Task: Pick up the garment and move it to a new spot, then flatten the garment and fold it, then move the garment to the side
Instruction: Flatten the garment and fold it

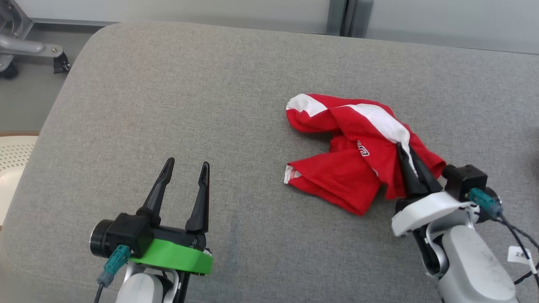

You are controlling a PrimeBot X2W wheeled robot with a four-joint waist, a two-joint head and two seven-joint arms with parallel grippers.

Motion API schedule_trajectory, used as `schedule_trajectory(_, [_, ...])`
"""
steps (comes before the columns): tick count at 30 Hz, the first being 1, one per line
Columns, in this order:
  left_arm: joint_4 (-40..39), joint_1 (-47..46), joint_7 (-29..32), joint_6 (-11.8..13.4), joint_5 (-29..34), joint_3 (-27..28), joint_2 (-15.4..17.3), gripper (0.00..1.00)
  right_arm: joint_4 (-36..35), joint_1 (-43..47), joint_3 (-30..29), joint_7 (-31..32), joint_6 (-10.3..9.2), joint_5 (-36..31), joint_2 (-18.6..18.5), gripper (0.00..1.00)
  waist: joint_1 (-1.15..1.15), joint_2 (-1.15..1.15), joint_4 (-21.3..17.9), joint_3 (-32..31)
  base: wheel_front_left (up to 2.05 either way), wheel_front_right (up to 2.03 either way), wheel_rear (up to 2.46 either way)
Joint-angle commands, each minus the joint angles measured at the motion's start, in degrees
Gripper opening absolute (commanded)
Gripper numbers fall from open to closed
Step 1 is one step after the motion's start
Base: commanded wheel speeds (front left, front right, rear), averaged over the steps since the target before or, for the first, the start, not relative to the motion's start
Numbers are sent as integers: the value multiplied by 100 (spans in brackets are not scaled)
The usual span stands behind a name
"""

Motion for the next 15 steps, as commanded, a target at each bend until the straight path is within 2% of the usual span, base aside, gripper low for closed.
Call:
schedule_trajectory(1, [20, -2, 0, -13, -42, 9, -5, 100, -66, -136, -99, -17, -10, 52, -116, 0, 0, 0, -33, -75, 0, 0, 0])
schedule_trajectory(4, [40, 14, -1, -13, -72, -30, -5, 100, 42, -273, -318, 12, -10, 137, -284, 0, 0, 0, -36, -139, 0, 0, 0])
schedule_trajectory(8, [63, 33, 0, -13, -118, -78, -4, 100, 537, -569, -758, 374, -10, 327, -527, 0, 0, 0, -9, -184, 0, 0, 0])
schedule_trajectory(9, [66, 40, -1, -13, -125, -89, -4, 100, 648, -621, -824, 402, -10, 233, -609, 19, 0, 0, -1, -185, 0, 0, 0])
schedule_trajectory(10, [68, 47, 0, -13, -133, -106, -4, 100, 816, -707, -957, 441, -11, 171, -649, 100, 0, 0, 10, -187, 0, 0, 0])
schedule_trajectory(15, [89, 60, -1, -13, -155, -119, -4, 100, 1355, -983, -1383, 436, -10, -367, -629, 100, 0, 0, 18, -191, 0, 0, 0])
